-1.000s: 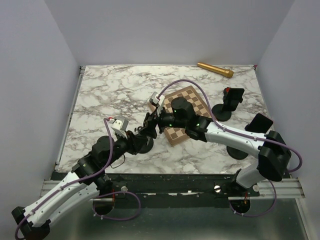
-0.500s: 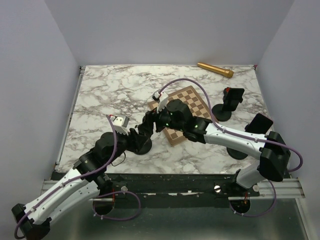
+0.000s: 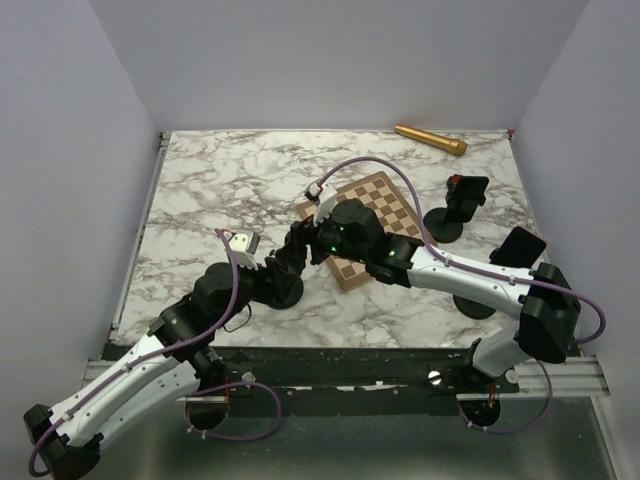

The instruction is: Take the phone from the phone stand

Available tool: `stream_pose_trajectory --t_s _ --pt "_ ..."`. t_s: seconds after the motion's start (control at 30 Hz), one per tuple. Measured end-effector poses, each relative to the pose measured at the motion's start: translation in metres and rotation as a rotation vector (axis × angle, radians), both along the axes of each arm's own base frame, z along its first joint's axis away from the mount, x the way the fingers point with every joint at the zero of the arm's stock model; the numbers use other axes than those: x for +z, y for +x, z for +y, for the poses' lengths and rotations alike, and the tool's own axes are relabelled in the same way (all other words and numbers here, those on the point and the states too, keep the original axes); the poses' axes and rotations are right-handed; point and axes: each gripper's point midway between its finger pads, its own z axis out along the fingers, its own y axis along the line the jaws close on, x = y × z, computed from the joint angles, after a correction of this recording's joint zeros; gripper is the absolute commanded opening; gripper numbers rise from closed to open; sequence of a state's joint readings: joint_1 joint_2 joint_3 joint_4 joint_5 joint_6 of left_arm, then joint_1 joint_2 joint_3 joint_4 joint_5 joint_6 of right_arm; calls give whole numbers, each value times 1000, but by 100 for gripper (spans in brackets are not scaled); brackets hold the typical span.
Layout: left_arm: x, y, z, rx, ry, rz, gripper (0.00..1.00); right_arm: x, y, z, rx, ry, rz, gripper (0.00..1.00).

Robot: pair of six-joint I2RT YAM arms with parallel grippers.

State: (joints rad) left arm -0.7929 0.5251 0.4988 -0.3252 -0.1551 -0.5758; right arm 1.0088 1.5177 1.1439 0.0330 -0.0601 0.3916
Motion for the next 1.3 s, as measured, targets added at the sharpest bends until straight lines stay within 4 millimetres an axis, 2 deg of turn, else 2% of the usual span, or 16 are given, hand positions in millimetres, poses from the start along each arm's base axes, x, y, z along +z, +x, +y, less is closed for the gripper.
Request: stream_pose_trajectory --t_s 0.07,0.23,0.4,0.5,0.57,0.63,0.67,0.7,1.03,1.3 --pt "2 1 2 9 1 -5 80 0 0 0 0 0 0 1" --pt "13 2 4 16 -13 -30 61 0 -1 2 4 -1 0 1" --pt "15 4 1 14 -15 -35 58 0 -1 3 6 -7 4 1" --pt "14 5 -1 13 -12 -31 51 0 -1 3 5 -9 6 1" --pt "15 6 -2 8 -15 -31 42 0 -1 3 3 -12 7 1" --pt "16 6 -5 1 -22 -34 27 0 0 4 -1 -15 6 1" --pt "17 6 -5 -4 -20 -39 18 0 0 4 -3 -16 5 1" --pt "17 6 -5 -7 -16 -44 2 0 1 5 -8 -16 2 1" --pt "14 7 -2 -5 17 -48 0 -1 9 4 -96 -78 -88 1" --pt "14 2 6 47 -67 -41 0 1 8 5 -110 -70 -171 1"
